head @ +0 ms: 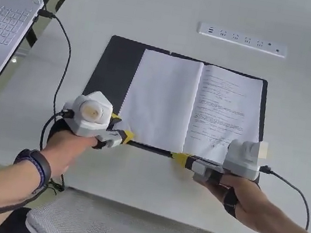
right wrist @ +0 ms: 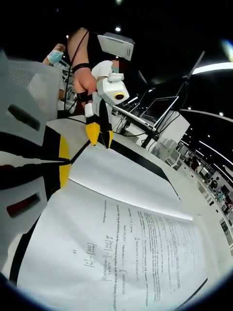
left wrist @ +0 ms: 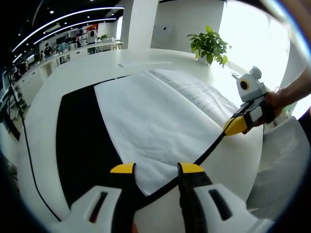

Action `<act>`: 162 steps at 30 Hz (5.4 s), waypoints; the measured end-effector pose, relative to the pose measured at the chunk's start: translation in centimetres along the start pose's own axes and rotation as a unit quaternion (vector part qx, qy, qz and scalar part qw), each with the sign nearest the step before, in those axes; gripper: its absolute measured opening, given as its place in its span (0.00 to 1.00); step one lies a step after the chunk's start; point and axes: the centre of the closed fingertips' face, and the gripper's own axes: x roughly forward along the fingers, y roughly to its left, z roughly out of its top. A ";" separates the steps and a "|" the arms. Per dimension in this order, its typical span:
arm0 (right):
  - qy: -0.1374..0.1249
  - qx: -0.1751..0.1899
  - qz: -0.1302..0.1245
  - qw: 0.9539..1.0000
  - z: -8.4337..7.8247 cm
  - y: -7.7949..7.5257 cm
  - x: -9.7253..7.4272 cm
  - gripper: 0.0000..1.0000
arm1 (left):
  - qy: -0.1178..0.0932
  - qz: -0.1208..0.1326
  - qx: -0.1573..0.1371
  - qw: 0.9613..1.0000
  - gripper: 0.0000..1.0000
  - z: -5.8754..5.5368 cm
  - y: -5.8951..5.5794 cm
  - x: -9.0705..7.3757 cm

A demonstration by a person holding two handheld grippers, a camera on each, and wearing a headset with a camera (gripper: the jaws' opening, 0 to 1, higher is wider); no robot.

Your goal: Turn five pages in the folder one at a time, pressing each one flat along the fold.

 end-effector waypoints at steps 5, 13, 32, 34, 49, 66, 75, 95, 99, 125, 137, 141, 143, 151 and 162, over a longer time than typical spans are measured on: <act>-0.013 0.003 0.006 1.000 0.9 0.5 -0.7 0.01 | -0.008 0.000 -0.015 1.000 0.35 0.2 -0.2 -0.7; -0.025 -0.016 -0.009 1.000 2.0 0.5 -2.3 0.08 | -0.015 0.000 -0.005 1.000 0.38 0.6 -0.7 -1.2; -0.037 -0.135 -0.105 0.985 4.1 -1.4 -9.0 0.32 | -0.039 -0.012 0.030 0.999 0.47 2.9 -2.3 -3.3; -0.038 -0.146 -0.119 0.981 4.4 -1.6 -9.8 0.33 | -0.041 -0.014 0.034 0.998 0.48 3.2 -2.4 -3.4; -0.056 -0.185 -0.180 0.965 4.6 -1.8 -15.6 0.46 | -0.059 -0.009 0.056 0.997 0.59 5.0 -2.9 -7.0; -0.068 -0.218 -0.226 0.947 4.2 -0.9 -20.0 0.56 | -0.084 0.015 0.029 0.996 0.69 5.0 -3.6 -10.2; -0.069 -0.213 -0.231 0.947 3.4 -1.0 -20.4 0.57 | -0.086 0.017 0.023 0.996 0.71 5.1 -4.3 -10.4; -0.073 -0.198 -0.237 0.948 2.6 -1.3 -21.0 0.57 | -0.082 -0.006 0.044 0.996 0.70 7.1 -6.0 -8.4; -0.078 -0.195 -0.238 0.948 2.4 -1.2 -21.1 0.57 | -0.078 -0.024 0.056 0.995 0.70 7.9 -7.4 -6.9; -0.088 -0.170 -0.248 0.950 0.8 -2.0 -22.6 0.56 | -0.052 -0.136 0.127 0.981 0.68 10.8 -16.8 0.7; -0.094 -0.156 -0.248 0.951 0.1 -2.7 -23.2 0.55 | -0.031 -0.168 0.147 0.974 0.65 11.0 -20.2 4.5; -0.097 -0.152 -0.248 0.952 -0.2 -2.9 -23.5 0.55 | -0.021 -0.182 0.152 0.971 0.64 10.8 -21.8 6.0; -0.097 -0.148 -0.248 0.952 -0.3 -3.1 -23.7 0.55 | -0.016 -0.185 0.153 0.971 0.64 10.5 -22.0 6.9; -0.104 -0.139 -0.247 0.953 -0.4 -3.4 -24.1 0.55 | -0.017 -0.189 0.147 0.971 0.62 11.1 -23.1 9.4; -0.097 -0.141 -0.245 0.954 -0.4 -3.6 -23.9 0.56 | -0.018 -0.174 0.122 0.977 0.61 11.6 -23.4 13.7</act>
